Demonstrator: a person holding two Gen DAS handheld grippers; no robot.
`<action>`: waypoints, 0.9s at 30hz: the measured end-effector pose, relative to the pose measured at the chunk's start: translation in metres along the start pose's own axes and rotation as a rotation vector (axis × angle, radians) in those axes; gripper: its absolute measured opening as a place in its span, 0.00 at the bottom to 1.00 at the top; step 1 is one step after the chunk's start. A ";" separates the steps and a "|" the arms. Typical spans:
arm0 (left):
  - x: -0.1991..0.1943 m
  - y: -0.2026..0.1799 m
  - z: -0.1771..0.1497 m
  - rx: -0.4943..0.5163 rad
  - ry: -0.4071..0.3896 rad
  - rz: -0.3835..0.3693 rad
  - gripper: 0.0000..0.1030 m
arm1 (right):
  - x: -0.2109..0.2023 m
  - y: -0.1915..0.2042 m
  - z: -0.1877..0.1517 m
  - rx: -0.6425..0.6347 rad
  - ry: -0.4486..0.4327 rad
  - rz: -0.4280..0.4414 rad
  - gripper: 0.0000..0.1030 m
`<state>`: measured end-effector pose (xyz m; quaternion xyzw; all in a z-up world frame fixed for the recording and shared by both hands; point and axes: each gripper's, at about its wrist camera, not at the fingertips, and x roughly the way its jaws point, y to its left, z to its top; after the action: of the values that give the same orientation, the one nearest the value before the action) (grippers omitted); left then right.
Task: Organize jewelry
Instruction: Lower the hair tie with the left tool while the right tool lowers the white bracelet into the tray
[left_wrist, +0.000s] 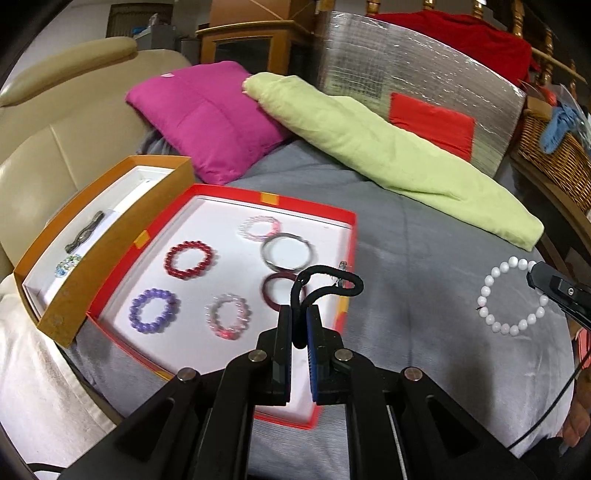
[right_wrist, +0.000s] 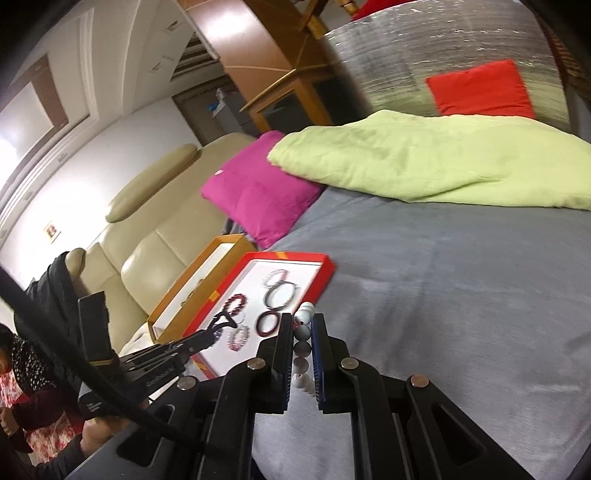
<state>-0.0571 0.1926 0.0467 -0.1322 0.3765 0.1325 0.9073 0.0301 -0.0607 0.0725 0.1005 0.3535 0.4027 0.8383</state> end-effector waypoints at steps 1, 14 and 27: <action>0.001 0.004 0.001 -0.004 0.000 0.003 0.07 | 0.005 0.007 0.002 -0.011 0.006 0.007 0.10; 0.018 0.060 0.014 -0.084 0.018 0.066 0.07 | 0.071 0.052 0.014 -0.055 0.080 0.064 0.10; 0.054 0.087 0.018 -0.099 0.073 0.101 0.07 | 0.140 0.076 0.010 -0.065 0.177 0.112 0.10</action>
<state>-0.0385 0.2866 0.0079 -0.1626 0.4086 0.1919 0.8774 0.0501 0.0945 0.0427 0.0568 0.4068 0.4673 0.7829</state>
